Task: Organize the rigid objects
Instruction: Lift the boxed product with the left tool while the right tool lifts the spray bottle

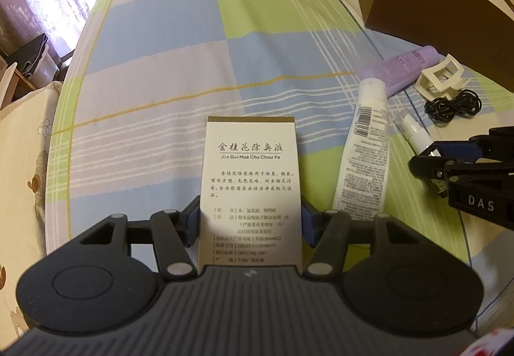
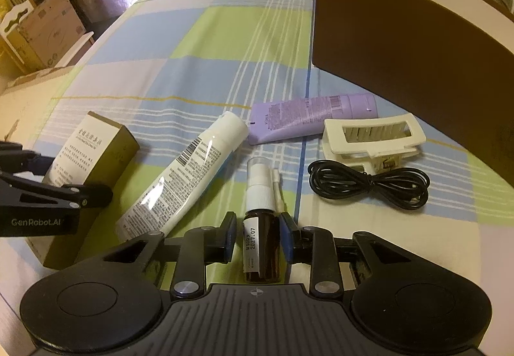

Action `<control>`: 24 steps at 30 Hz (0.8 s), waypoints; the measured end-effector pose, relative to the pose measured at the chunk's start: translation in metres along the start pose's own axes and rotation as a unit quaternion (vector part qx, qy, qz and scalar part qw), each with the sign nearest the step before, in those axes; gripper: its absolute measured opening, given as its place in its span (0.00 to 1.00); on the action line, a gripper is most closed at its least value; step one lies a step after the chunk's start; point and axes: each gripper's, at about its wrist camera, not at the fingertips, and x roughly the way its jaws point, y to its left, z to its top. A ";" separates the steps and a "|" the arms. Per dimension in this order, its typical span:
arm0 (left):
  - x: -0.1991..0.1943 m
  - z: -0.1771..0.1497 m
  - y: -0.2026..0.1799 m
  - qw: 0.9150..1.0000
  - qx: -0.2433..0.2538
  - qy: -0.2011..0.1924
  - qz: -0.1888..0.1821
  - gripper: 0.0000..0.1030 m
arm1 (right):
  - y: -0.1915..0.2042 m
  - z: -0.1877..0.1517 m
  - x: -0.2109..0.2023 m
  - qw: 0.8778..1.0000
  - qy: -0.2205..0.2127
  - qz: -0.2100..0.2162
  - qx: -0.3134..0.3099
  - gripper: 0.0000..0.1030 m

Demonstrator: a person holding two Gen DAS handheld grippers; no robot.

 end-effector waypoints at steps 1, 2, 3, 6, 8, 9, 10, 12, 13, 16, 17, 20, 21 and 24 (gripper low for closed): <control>0.000 0.000 0.000 1.000 0.000 0.000 0.001 0.54 | 0.000 0.000 0.000 1.000 0.000 -0.004 -0.003 0.20; 0.000 0.000 -0.001 1.000 0.001 0.000 0.002 0.54 | 0.001 -0.001 0.000 1.000 -0.001 -0.006 -0.005 0.20; 0.000 0.000 -0.002 1.000 0.001 -0.001 0.003 0.54 | 0.001 -0.001 0.000 1.000 -0.001 -0.005 -0.005 0.20; 0.000 0.000 -0.003 1.000 0.004 -0.003 0.006 0.54 | 0.001 -0.002 -0.001 1.000 -0.002 -0.003 -0.006 0.19; -0.001 -0.001 -0.005 1.000 0.005 -0.004 0.006 0.54 | 0.001 -0.004 -0.002 1.000 -0.003 -0.001 -0.006 0.19; -0.002 -0.002 -0.005 1.000 0.005 -0.006 0.005 0.54 | 0.001 -0.004 -0.003 1.000 -0.003 0.001 -0.005 0.19; -0.004 -0.002 -0.006 1.000 0.005 -0.007 0.005 0.54 | 0.000 -0.005 -0.004 1.000 -0.003 0.003 -0.004 0.19; -0.006 -0.002 -0.007 1.000 0.007 -0.010 0.006 0.54 | 0.000 -0.007 -0.006 1.000 -0.005 0.005 -0.004 0.19; -0.007 -0.002 -0.008 1.000 0.006 -0.012 0.006 0.54 | 0.001 -0.008 -0.007 1.000 -0.006 0.006 -0.004 0.19; -0.012 -0.002 -0.009 1.000 0.007 -0.015 0.007 0.54 | 0.001 -0.010 -0.013 1.000 -0.011 0.008 -0.007 0.19; -0.013 -0.002 -0.010 1.000 0.007 -0.017 0.008 0.54 | 0.001 -0.011 -0.015 1.000 -0.013 0.009 -0.006 0.19; -0.020 -0.002 -0.013 1.000 0.008 -0.023 0.009 0.54 | 0.001 -0.014 -0.021 1.000 -0.018 0.010 -0.003 0.19; -0.022 -0.002 -0.015 1.000 0.008 -0.025 0.008 0.54 | 0.001 -0.015 -0.023 1.000 -0.020 0.010 -0.003 0.19; -0.031 -0.001 -0.019 0.999 0.009 -0.033 0.008 0.54 | -0.001 -0.017 -0.032 1.000 -0.026 0.013 0.000 0.19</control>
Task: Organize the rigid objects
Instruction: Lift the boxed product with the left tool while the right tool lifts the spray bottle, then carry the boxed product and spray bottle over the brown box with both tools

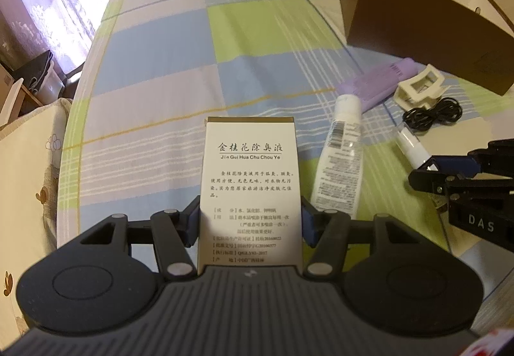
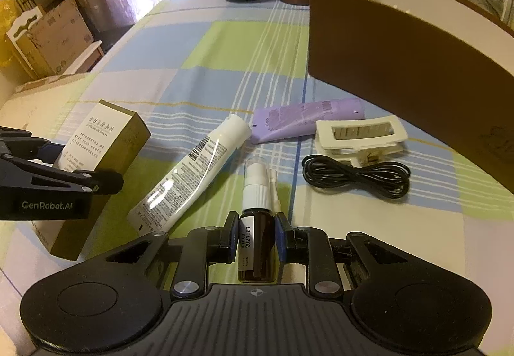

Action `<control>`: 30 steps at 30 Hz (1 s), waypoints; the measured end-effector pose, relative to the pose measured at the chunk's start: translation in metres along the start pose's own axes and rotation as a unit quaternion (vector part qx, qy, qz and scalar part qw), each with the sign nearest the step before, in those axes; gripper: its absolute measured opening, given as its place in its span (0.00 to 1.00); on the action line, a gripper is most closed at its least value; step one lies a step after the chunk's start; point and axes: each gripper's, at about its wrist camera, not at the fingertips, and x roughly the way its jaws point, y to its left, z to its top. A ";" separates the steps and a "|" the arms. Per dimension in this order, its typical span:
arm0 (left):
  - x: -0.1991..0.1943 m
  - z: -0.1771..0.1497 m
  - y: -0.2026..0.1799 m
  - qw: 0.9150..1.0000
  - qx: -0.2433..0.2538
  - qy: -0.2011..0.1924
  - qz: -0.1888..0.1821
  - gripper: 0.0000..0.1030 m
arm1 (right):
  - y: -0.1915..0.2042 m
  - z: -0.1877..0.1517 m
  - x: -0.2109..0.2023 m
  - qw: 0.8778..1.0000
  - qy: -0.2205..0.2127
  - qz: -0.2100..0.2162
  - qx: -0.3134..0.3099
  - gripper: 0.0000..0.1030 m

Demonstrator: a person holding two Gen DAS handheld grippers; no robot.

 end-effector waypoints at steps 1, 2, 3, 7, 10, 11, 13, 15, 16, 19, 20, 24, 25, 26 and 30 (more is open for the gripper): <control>-0.003 0.000 -0.002 1.000 0.000 -0.003 -0.001 0.54 | -0.001 -0.001 -0.003 1.000 -0.002 0.001 0.002 0.19; -0.005 0.000 -0.004 1.000 0.001 -0.006 -0.001 0.54 | -0.002 -0.001 -0.007 1.000 -0.005 0.002 0.003 0.19; -0.008 0.001 -0.006 1.000 0.002 -0.009 -0.002 0.54 | -0.003 -0.001 -0.011 1.000 -0.008 0.003 0.005 0.19; -0.021 0.006 -0.018 1.000 0.009 -0.025 -0.008 0.54 | -0.009 -0.003 -0.029 1.000 -0.022 0.002 0.011 0.19; -0.031 0.010 -0.029 0.999 0.016 -0.039 -0.014 0.54 | -0.016 -0.004 -0.044 0.999 -0.032 0.000 0.021 0.19; -0.033 0.012 -0.033 0.999 0.019 -0.043 -0.016 0.54 | -0.019 -0.004 -0.048 0.999 -0.034 0.001 0.019 0.19; -0.039 0.015 -0.042 0.998 0.025 -0.051 -0.021 0.54 | -0.025 -0.004 -0.057 0.999 -0.041 -0.002 0.024 0.19; -0.044 0.019 -0.050 0.997 0.032 -0.059 -0.024 0.54 | -0.031 -0.004 -0.067 0.998 -0.049 -0.004 0.030 0.19; -0.046 0.021 -0.055 0.997 0.035 -0.063 -0.026 0.54 | -0.034 -0.004 -0.072 0.998 -0.052 -0.006 0.033 0.19; -0.050 0.029 -0.067 0.996 0.045 -0.072 -0.032 0.54 | -0.046 -0.003 -0.085 0.997 -0.065 -0.011 0.044 0.19; -0.051 0.031 -0.071 0.995 0.047 -0.075 -0.034 0.54 | -0.050 -0.003 -0.090 0.996 -0.069 -0.015 0.048 0.19; -0.057 0.046 -0.090 0.993 0.062 -0.090 -0.044 0.54 | -0.069 -0.001 -0.108 0.994 -0.087 -0.030 0.062 0.19; -0.059 0.051 -0.096 0.992 0.066 -0.094 -0.047 0.54 | -0.075 0.000 -0.112 0.993 -0.091 -0.034 0.066 0.19; -0.060 0.056 -0.101 0.992 0.069 -0.098 -0.051 0.54 | -0.081 0.002 -0.116 0.992 -0.096 -0.039 0.070 0.19; -0.065 0.076 -0.124 0.988 0.083 -0.116 -0.062 0.54 | -0.105 0.010 -0.131 0.989 -0.114 -0.054 0.082 0.19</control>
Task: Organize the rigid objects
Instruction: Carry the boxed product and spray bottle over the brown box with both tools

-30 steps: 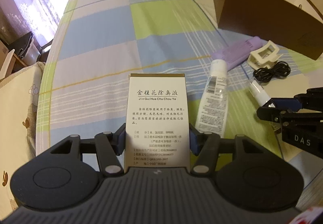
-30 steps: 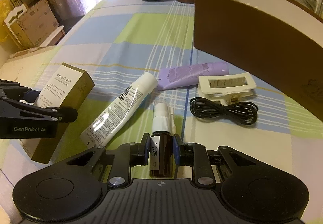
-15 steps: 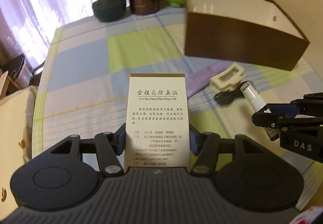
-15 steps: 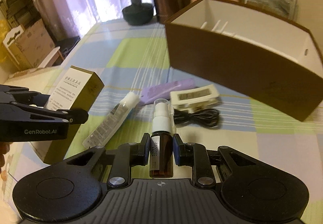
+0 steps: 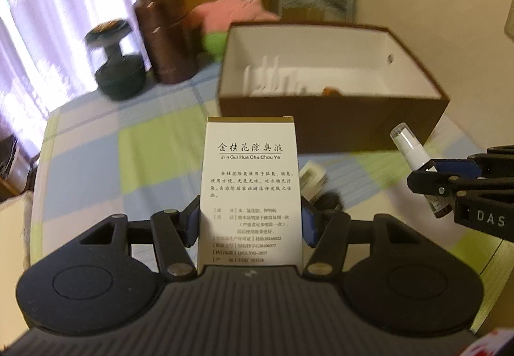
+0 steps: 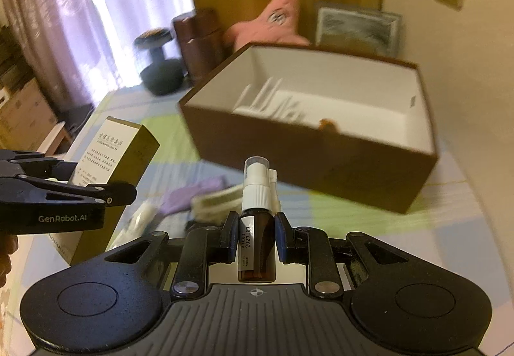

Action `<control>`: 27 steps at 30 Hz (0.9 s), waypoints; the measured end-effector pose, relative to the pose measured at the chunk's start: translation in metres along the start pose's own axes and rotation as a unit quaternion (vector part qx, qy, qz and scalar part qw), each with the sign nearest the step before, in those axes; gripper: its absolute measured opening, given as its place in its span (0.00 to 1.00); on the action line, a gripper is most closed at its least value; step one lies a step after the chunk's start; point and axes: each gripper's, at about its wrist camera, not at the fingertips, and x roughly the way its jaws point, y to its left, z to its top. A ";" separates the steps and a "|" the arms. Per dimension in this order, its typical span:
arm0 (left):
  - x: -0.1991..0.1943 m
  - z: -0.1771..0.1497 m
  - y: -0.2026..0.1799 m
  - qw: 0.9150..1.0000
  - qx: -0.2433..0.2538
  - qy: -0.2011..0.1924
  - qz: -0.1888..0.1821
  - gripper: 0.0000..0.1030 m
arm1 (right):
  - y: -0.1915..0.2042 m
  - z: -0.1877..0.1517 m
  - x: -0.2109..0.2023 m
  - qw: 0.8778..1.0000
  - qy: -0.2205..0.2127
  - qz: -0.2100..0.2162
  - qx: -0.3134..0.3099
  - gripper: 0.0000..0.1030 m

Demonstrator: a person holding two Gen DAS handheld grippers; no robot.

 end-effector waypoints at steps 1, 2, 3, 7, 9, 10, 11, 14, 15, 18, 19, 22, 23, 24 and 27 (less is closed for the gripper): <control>0.001 0.007 -0.005 1.000 0.003 -0.005 -0.004 0.54 | -0.005 0.004 -0.003 1.000 -0.005 -0.003 0.002 0.19; 0.002 0.013 -0.010 1.000 0.005 -0.009 -0.007 0.54 | -0.011 0.008 -0.004 1.000 -0.010 -0.006 0.005 0.19; 0.003 0.019 -0.015 1.000 0.007 -0.012 -0.010 0.54 | -0.015 0.012 -0.006 1.000 -0.014 -0.009 0.007 0.19; 0.008 0.041 -0.032 0.999 0.016 -0.024 -0.021 0.54 | -0.033 0.030 -0.011 0.999 -0.029 -0.016 0.015 0.19; 0.013 0.053 -0.039 0.999 0.020 -0.029 -0.025 0.54 | -0.043 0.040 -0.009 0.999 -0.034 -0.018 0.019 0.19; 0.015 0.059 -0.043 0.999 0.021 -0.031 -0.028 0.54 | -0.048 0.045 -0.008 0.999 -0.036 -0.020 0.021 0.19; 0.017 0.065 -0.046 0.999 0.022 -0.033 -0.030 0.54 | -0.053 0.049 -0.007 0.999 -0.038 -0.021 0.023 0.19; 0.025 0.083 -0.054 0.998 0.024 -0.040 -0.035 0.54 | -0.065 0.062 -0.001 0.998 -0.043 -0.025 0.026 0.19; 0.028 0.090 -0.057 0.998 0.026 -0.043 -0.035 0.54 | -0.070 0.067 0.000 0.998 -0.045 -0.026 0.027 0.19; 0.038 0.111 -0.064 0.998 0.028 -0.050 -0.040 0.54 | -0.082 0.079 0.008 0.998 -0.049 -0.032 0.026 0.19; 0.041 0.118 -0.066 0.997 0.028 -0.051 -0.041 0.54 | -0.086 0.083 0.011 0.998 -0.050 -0.034 0.027 0.19; 0.049 0.134 -0.072 0.997 0.030 -0.058 -0.040 0.54 | -0.099 0.094 0.020 0.997 -0.050 -0.040 0.031 0.19; 0.053 0.141 -0.074 0.997 0.031 -0.060 -0.042 0.54 | -0.103 0.098 0.024 0.997 -0.050 -0.042 0.031 0.19; 0.057 0.146 -0.076 0.997 0.030 -0.060 -0.043 0.54 | -0.107 0.101 0.027 0.997 -0.050 -0.044 0.032 0.19; 0.070 0.160 -0.082 0.997 0.031 -0.058 -0.049 0.54 | -0.118 0.109 0.040 0.997 -0.045 -0.051 0.034 0.19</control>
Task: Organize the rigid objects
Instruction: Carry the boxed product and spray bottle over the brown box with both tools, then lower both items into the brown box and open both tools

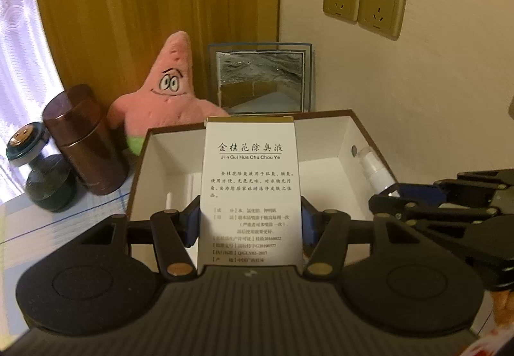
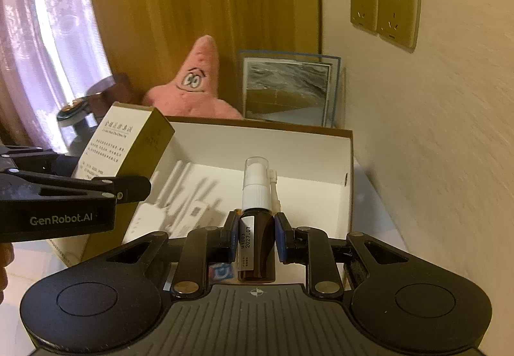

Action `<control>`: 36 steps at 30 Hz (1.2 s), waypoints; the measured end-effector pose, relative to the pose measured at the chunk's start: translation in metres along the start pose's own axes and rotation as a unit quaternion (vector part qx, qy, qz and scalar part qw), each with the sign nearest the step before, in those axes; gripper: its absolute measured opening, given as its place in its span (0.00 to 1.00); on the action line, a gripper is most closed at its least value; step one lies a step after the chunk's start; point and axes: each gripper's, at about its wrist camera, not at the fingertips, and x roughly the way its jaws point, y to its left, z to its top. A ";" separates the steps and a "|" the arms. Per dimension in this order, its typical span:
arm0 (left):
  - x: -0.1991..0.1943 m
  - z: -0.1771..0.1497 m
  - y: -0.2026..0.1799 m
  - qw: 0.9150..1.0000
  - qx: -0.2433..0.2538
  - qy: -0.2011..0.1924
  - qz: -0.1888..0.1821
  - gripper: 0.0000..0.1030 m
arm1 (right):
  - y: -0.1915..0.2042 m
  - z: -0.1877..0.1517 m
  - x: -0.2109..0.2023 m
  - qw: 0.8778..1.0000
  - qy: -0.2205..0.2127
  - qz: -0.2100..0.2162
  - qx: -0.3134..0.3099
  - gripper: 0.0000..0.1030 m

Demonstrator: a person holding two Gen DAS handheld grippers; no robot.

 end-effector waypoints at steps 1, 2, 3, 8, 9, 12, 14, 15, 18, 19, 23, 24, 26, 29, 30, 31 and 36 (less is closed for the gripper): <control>0.005 0.003 -0.001 1.000 0.000 0.001 -0.001 0.54 | -0.003 0.002 0.005 1.000 0.003 -0.003 0.001 0.19; 0.010 0.006 -0.002 1.000 0.000 0.003 -0.001 0.54 | -0.005 0.003 0.010 1.000 0.005 -0.006 0.001 0.19; 0.015 0.009 -0.003 1.000 0.000 0.004 -0.002 0.54 | -0.008 0.004 0.016 1.000 0.009 -0.009 0.001 0.19; 0.043 0.020 -0.004 1.000 -0.003 0.017 0.000 0.54 | -0.023 0.008 0.042 0.999 0.027 -0.023 0.006 0.19; 0.048 0.022 -0.004 1.000 -0.005 0.021 0.000 0.54 | -0.025 0.008 0.048 0.999 0.030 -0.025 0.007 0.19; 0.064 0.022 -0.005 0.999 -0.001 0.032 0.003 0.54 | -0.031 0.007 0.062 0.999 0.042 -0.030 0.008 0.19; 0.074 0.020 -0.007 0.999 0.000 0.041 0.004 0.54 | -0.034 0.006 0.070 0.998 0.051 -0.031 0.009 0.19; 0.079 0.019 -0.007 0.999 0.000 0.045 0.004 0.54 | -0.035 0.005 0.074 0.998 0.055 -0.032 0.009 0.19; 0.094 0.015 -0.007 0.998 -0.003 0.061 0.003 0.54 | -0.037 0.003 0.085 0.997 0.066 -0.035 0.009 0.19; 0.099 0.014 -0.006 0.998 -0.005 0.065 0.002 0.54 | -0.037 0.002 0.087 0.997 0.070 -0.035 0.008 0.19; 0.115 0.010 -0.004 0.996 -0.008 0.084 0.003 0.54 | -0.039 -0.001 0.097 0.996 0.081 -0.039 0.008 0.19; 0.118 0.009 -0.004 0.996 -0.008 0.087 0.002 0.54 | -0.040 -0.001 0.098 0.996 0.082 -0.039 0.008 0.19; 0.124 0.007 -0.003 0.996 -0.006 0.091 0.003 0.54 | -0.041 -0.002 0.101 0.996 0.085 -0.040 0.010 0.19; 0.132 0.005 -0.003 0.995 0.000 0.099 0.006 0.54 | -0.041 -0.001 0.105 0.995 0.089 -0.041 0.010 0.19; 0.135 0.005 -0.002 0.995 -0.001 0.102 0.009 0.54 | -0.041 -0.001 0.106 0.995 0.089 -0.041 0.010 0.19; 0.137 0.004 -0.001 0.994 -0.002 0.105 0.010 0.54 | -0.041 -0.001 0.107 0.995 0.090 -0.041 0.010 0.19; 0.138 0.004 0.001 0.995 0.001 0.103 0.010 0.54 | -0.041 -0.001 0.108 0.995 0.092 -0.043 0.011 0.19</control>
